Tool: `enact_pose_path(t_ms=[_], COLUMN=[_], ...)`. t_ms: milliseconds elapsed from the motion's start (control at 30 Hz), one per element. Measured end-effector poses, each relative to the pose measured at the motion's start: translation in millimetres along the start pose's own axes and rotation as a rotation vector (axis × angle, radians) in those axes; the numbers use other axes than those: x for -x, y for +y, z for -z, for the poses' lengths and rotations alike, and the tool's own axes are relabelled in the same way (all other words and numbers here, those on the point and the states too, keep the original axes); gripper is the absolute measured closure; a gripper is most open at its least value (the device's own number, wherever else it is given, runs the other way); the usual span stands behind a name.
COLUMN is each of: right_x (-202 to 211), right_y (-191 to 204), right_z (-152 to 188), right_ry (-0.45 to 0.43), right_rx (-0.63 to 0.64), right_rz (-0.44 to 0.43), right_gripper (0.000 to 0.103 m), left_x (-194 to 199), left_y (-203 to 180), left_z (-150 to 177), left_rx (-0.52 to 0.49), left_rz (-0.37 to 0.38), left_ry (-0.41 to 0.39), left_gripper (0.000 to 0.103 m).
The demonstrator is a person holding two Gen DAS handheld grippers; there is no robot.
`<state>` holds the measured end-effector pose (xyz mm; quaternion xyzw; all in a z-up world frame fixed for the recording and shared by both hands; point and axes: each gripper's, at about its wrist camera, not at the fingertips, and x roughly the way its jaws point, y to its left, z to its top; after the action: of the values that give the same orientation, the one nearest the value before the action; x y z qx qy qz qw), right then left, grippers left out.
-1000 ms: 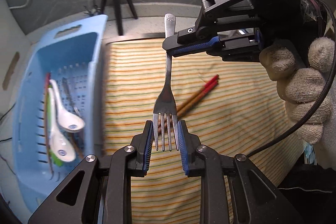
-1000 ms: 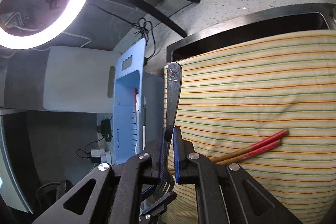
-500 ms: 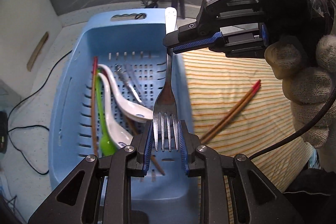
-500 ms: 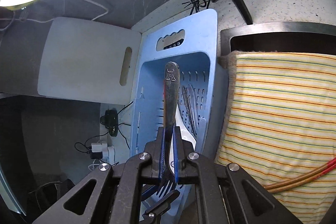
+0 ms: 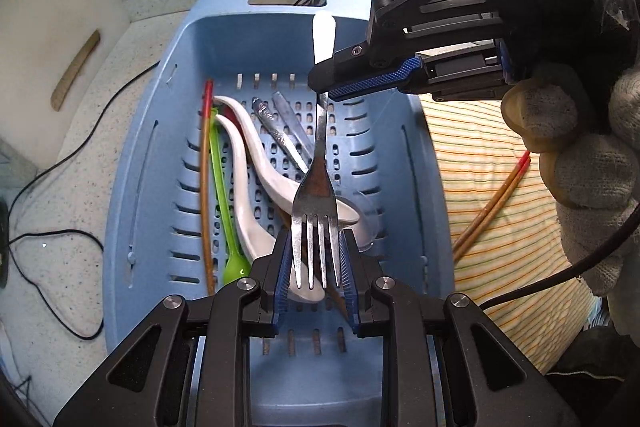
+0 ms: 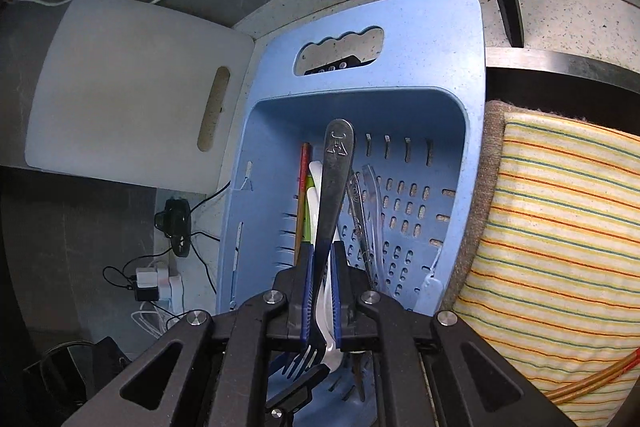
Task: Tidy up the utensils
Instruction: 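Carry the metal fork into the blue basket and open the left gripper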
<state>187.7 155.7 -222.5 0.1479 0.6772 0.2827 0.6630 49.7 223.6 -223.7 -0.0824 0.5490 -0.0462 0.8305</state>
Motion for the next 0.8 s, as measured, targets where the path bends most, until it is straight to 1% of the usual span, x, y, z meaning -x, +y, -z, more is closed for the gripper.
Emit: enact_pose_path(t_ms=[267, 467, 633, 800], right_x=[-7, -11, -6, 9], right_y=[2, 4, 10, 12], right_z=[-2, -1, 1, 5], right_ry=[0.011, 0.024, 0.011, -0.002], right_rx=[0.019, 0.027, 0.055, 0.08], right_rz=[0.039, 0.045, 0.037, 0.026], right_gripper=[0.093, 0.093, 0.093, 0.092], left_x=[-5, -8, 0, 15], left_y=[2, 3, 1, -3], left_z=[-3, -4, -4, 4], left_rx=[0.0, 0.008, 0.015, 0.017], left_rz=[-0.014, -0.025, -0.036, -0.058], left_ry=[0.013, 0.02, 0.009, -0.009], left_gripper=[0.081, 0.081, 0.081, 0.081])
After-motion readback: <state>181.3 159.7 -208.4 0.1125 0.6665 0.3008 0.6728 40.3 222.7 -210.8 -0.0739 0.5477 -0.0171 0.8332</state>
